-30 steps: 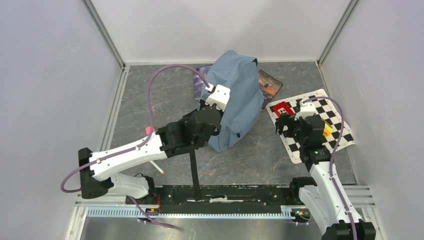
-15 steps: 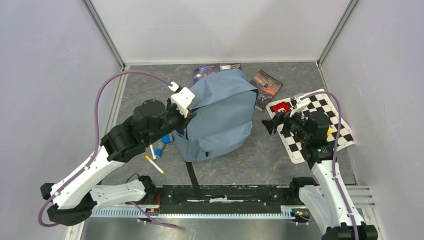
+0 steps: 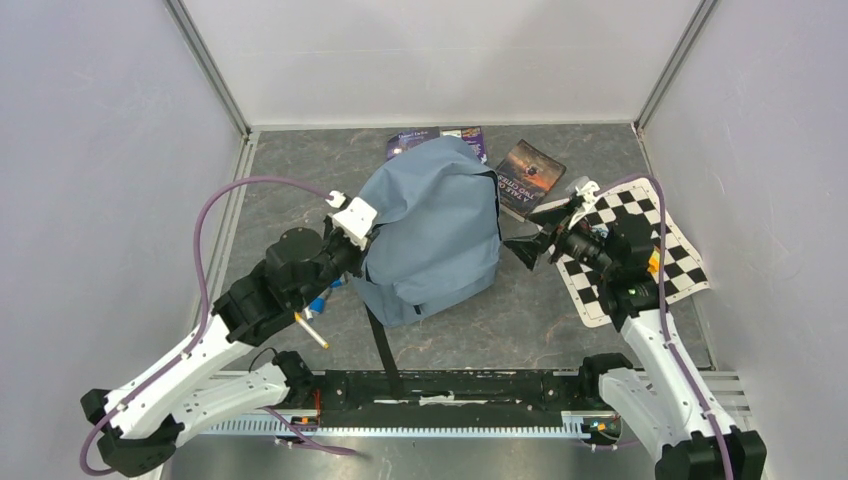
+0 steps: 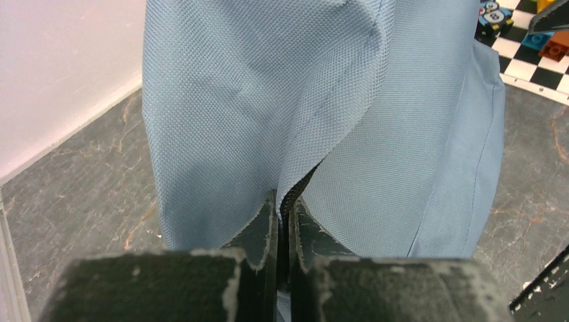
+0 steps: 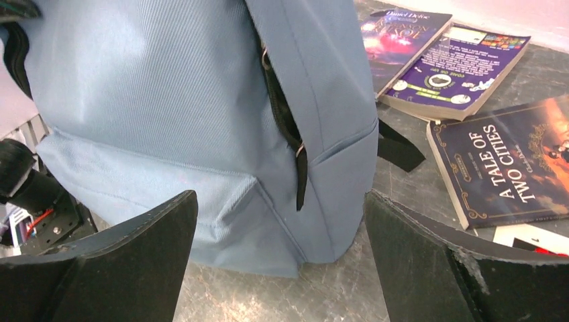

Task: Pack the student bag
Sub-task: Adjust the student bag at the center of the board.

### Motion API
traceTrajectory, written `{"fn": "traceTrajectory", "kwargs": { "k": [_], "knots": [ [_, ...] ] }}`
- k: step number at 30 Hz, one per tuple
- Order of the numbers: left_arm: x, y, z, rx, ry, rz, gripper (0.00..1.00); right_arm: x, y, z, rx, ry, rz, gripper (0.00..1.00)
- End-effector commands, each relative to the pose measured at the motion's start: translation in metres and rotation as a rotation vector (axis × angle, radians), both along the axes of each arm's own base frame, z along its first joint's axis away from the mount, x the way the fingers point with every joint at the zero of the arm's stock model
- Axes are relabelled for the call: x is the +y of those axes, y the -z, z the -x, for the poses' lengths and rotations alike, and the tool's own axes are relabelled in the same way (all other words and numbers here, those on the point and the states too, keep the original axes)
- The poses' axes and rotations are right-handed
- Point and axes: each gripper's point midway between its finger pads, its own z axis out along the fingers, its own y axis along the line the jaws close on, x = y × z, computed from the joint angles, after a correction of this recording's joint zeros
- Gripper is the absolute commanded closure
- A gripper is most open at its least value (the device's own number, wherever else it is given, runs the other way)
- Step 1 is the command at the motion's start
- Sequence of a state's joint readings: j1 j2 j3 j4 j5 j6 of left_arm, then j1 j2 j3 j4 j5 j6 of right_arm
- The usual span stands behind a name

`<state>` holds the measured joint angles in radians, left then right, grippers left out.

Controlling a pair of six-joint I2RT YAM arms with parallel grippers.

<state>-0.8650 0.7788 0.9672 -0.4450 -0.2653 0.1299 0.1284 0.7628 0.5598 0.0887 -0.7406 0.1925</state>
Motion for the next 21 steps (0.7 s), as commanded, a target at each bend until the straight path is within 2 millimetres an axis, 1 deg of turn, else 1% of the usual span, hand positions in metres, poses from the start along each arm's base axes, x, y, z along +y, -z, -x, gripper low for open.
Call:
{"fn": "traceTrajectory", "kwargs": {
  "k": [1,2,4,10,12,14,17,21],
  "knots": [
    [0.011,-0.009,-0.005,-0.085,-0.039,0.027,0.98,0.008,-0.055,-0.016,-0.121,0.008,-0.053,0.02],
    [0.013,-0.01,-0.004,-0.088,-0.041,0.031,0.98,0.008,-0.06,-0.021,-0.125,0.018,-0.055,0.02],
    [0.014,-0.01,-0.001,-0.085,-0.04,0.036,0.98,0.014,-0.078,-0.026,-0.155,0.001,-0.069,0.05],
    [0.016,-0.003,0.001,-0.073,-0.035,0.025,0.98,0.045,-0.12,-0.031,-0.259,-0.078,-0.116,0.09],
    [0.016,-0.003,0.001,-0.071,-0.034,0.027,0.98,0.052,-0.129,-0.037,-0.294,-0.089,-0.111,0.1],
    [0.016,-0.005,0.002,-0.068,-0.032,0.039,0.98,0.054,-0.134,-0.047,-0.33,-0.079,-0.075,0.13],
    [0.014,-0.005,0.006,-0.042,-0.023,0.053,0.98,0.05,-0.139,-0.065,-0.35,-0.022,-0.011,0.15],
    [0.01,-0.009,0.013,-0.01,0.003,0.09,0.98,0.051,-0.145,-0.073,-0.382,-0.018,0.009,0.15]
  ]
}}
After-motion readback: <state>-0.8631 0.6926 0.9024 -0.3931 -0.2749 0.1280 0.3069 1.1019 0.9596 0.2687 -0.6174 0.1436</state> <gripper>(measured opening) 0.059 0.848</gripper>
